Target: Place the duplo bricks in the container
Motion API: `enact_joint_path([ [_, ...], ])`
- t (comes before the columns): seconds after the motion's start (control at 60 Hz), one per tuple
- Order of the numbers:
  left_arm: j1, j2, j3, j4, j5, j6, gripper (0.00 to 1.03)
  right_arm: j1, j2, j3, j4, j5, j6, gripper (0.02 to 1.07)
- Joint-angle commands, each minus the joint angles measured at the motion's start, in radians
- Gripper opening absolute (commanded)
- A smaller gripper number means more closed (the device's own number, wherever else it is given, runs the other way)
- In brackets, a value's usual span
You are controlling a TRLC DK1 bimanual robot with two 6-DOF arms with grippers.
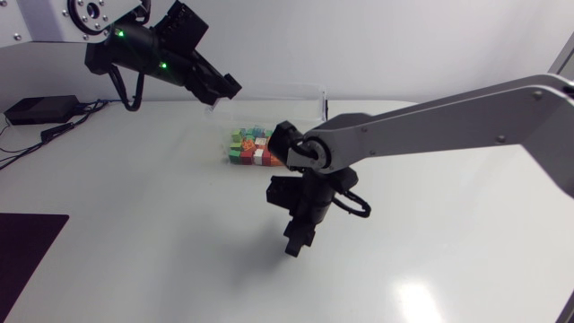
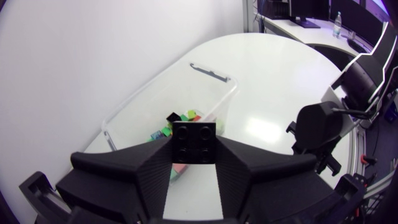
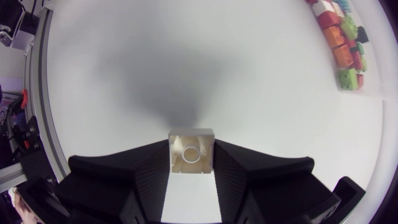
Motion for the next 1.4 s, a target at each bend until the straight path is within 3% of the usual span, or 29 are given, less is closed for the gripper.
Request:
enact_joint_path([
  [0.0,-0.010,0.060,0.059,0.032,0.006,-0.084,0.19,-0.023,-0.070,0.052,-0.032,-0.012,-0.009,0.28],
  [0.2,-0.016,0.156,0.168,0.066,-0.008,-0.168,0.20,-0.055,-0.130,0.115,-0.052,-0.047,0.024,0.28],
  [0.433,-0.007,0.282,0.283,0.147,-0.087,-0.274,0.20,-0.103,-0.158,0.205,-0.035,-0.099,0.074,0.28],
  [0.733,-0.007,0.377,0.326,0.278,-0.170,-0.365,0.21,-0.156,-0.167,0.303,0.006,-0.124,0.132,0.28],
  [0.833,-0.008,0.408,0.341,0.322,-0.216,-0.396,0.32,-0.173,-0.170,0.334,0.022,-0.124,0.155,0.28],
  [0.867,-0.010,0.428,0.354,0.324,-0.225,-0.400,0.55,-0.178,-0.170,0.342,0.032,-0.124,0.163,0.28],
  [0.883,-0.010,0.429,0.355,0.324,-0.227,-0.400,0.59,-0.182,-0.170,0.346,0.037,-0.124,0.168,0.28],
  [0.9,-0.011,0.440,0.360,0.324,-0.241,-0.402,0.72,-0.184,-0.170,0.349,0.042,-0.124,0.172,0.28],
  [0.933,-0.013,0.445,0.360,0.325,-0.252,-0.403,0.82,-0.190,-0.170,0.357,0.057,-0.124,0.183,0.28],
  [0.95,-0.015,0.448,0.358,0.325,-0.259,-0.403,0.94,-0.193,-0.170,0.360,0.065,-0.124,0.189,0.28],
  [0.967,-0.015,0.448,0.357,0.325,-0.262,-0.403,0.97,-0.193,-0.168,0.360,0.069,-0.124,0.194,0.28],
  [1.383,0.038,0.212,0.128,0.327,-0.296,-0.408,0.99,-0.238,-0.125,0.438,0.276,-0.093,0.298,0.28],
])
